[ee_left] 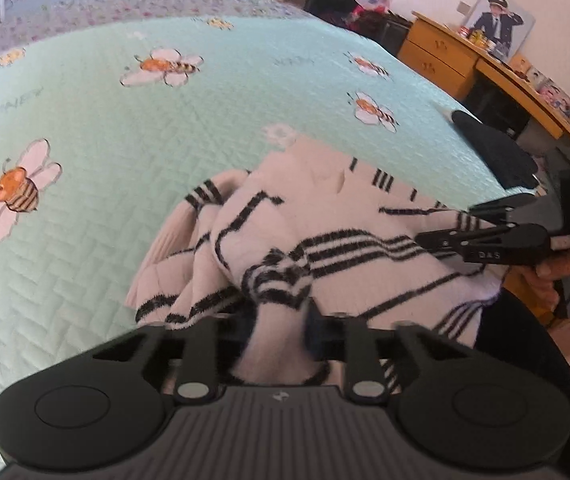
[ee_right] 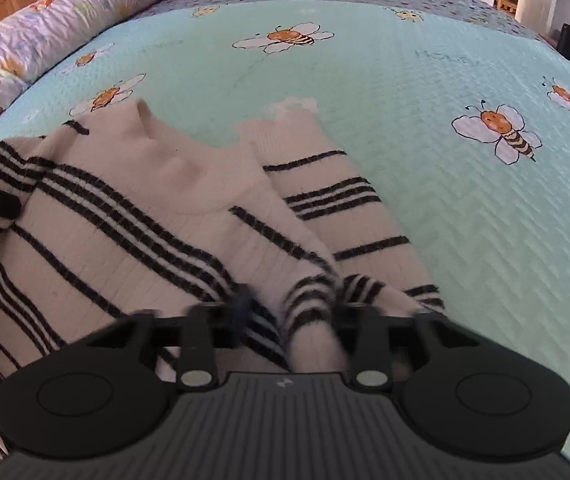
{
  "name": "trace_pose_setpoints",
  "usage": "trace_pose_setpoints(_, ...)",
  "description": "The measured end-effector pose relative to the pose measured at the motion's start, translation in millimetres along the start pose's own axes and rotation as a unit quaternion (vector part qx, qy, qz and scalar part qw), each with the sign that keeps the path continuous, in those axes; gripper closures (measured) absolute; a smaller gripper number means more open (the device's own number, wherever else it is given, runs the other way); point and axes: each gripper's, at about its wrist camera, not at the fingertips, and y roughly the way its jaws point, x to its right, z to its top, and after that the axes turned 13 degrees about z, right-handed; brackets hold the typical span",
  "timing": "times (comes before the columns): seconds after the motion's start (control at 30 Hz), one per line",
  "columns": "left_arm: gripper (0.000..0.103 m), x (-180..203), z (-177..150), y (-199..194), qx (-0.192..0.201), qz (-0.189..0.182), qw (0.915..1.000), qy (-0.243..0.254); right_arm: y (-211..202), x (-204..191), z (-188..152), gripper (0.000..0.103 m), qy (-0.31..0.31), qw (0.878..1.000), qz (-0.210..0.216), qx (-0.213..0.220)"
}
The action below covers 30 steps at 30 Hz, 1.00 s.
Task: Fold clothes
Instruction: 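Lift the sweater hem high with both grippers and swing it over the bed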
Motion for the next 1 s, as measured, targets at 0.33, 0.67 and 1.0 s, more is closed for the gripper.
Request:
trace_pose_setpoints(0.33, 0.095, 3.7, 25.8, -104.4, 0.18, 0.091, 0.9789, 0.027, -89.1, -36.4, 26.9, 0.094, -0.039, 0.986, -0.043, 0.155)
trace_pose_setpoints(0.67, 0.097, 1.0, 77.3, -259.7, 0.42, 0.223, 0.879, 0.035, -304.5, -38.0, 23.0, 0.094, -0.112, 0.9, -0.065, 0.417)
trace_pose_setpoints(1.0, 0.096, 45.8, 106.3, -376.3, 0.53, 0.305, 0.7851, 0.098, -457.6, -55.9, 12.8, 0.094, -0.159, 0.797, -0.063, 0.579)
